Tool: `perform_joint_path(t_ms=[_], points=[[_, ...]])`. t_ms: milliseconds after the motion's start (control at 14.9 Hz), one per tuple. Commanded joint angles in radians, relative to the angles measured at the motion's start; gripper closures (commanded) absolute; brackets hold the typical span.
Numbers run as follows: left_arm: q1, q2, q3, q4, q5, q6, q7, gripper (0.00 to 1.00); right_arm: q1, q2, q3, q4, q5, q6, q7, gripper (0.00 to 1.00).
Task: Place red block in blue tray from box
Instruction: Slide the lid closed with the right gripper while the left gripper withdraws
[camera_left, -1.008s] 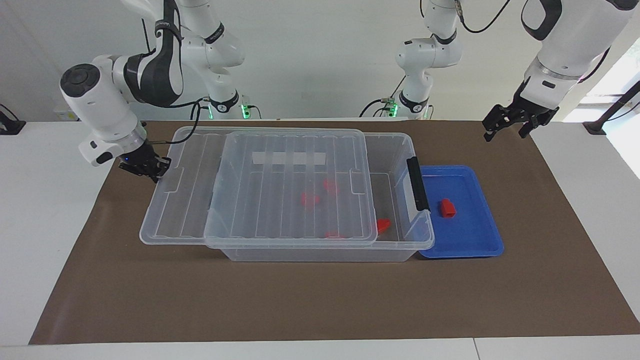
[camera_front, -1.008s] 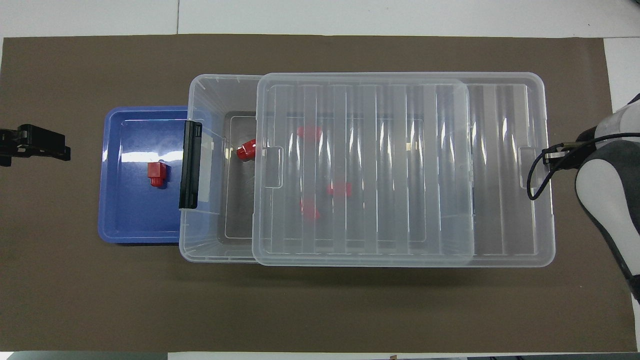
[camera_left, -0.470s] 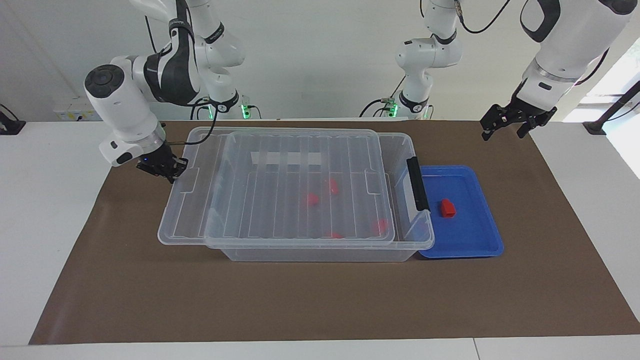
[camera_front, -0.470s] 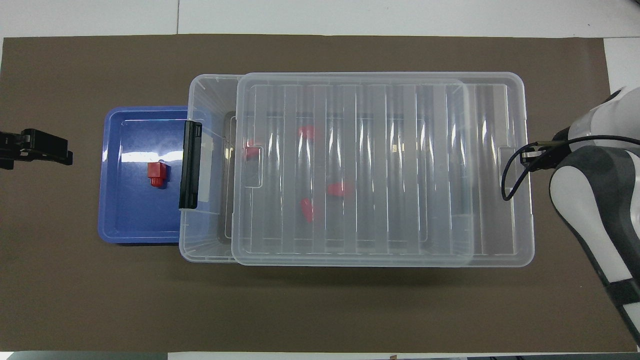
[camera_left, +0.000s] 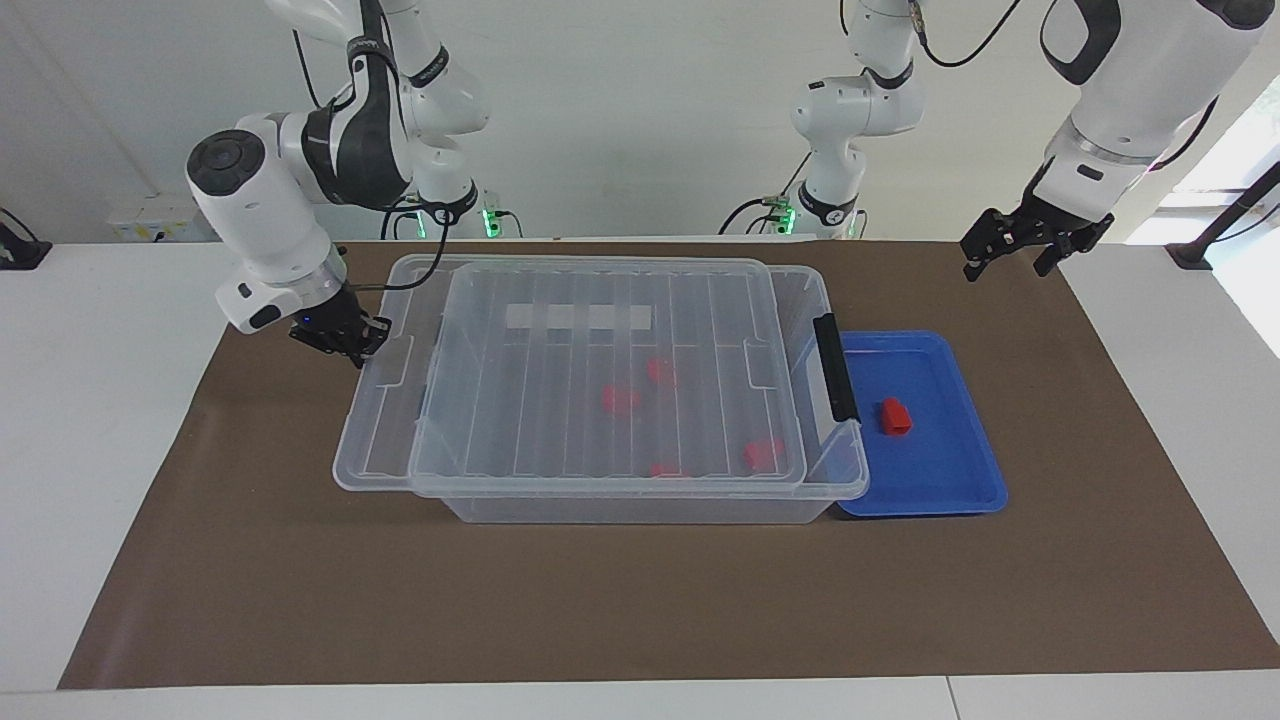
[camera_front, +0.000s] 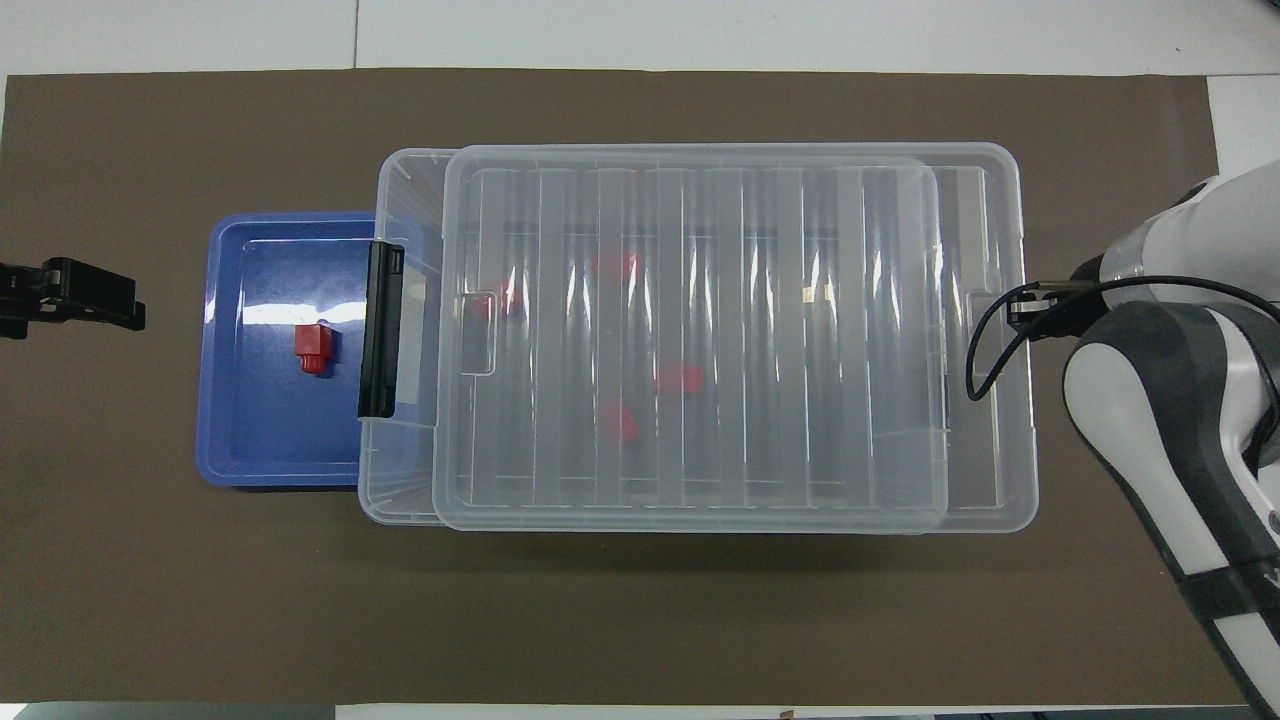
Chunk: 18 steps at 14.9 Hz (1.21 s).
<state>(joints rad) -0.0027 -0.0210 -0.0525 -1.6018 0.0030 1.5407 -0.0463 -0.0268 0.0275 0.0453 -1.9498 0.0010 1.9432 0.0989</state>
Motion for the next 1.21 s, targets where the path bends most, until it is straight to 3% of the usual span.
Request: perform_joint_path(t_ms=[0, 538, 1142], points=[[0.013, -0.007, -0.007, -0.003, -0.008, -0.01, 0.017, 0.0, -0.004, -0.02, 0.019, -0.031, 0.02, 0.033, 0.038, 1.0], [0.013, -0.007, -0.007, -0.003, -0.008, -0.01, 0.017, 0.0, -0.001, -0.02, 0.073, -0.032, 0.02, 0.036, 0.108, 1.0], [0.013, -0.007, -0.007, -0.004, -0.008, -0.01, 0.017, 0.0, -0.001, -0.021, 0.08, -0.043, 0.02, 0.049, 0.117, 1.0]])
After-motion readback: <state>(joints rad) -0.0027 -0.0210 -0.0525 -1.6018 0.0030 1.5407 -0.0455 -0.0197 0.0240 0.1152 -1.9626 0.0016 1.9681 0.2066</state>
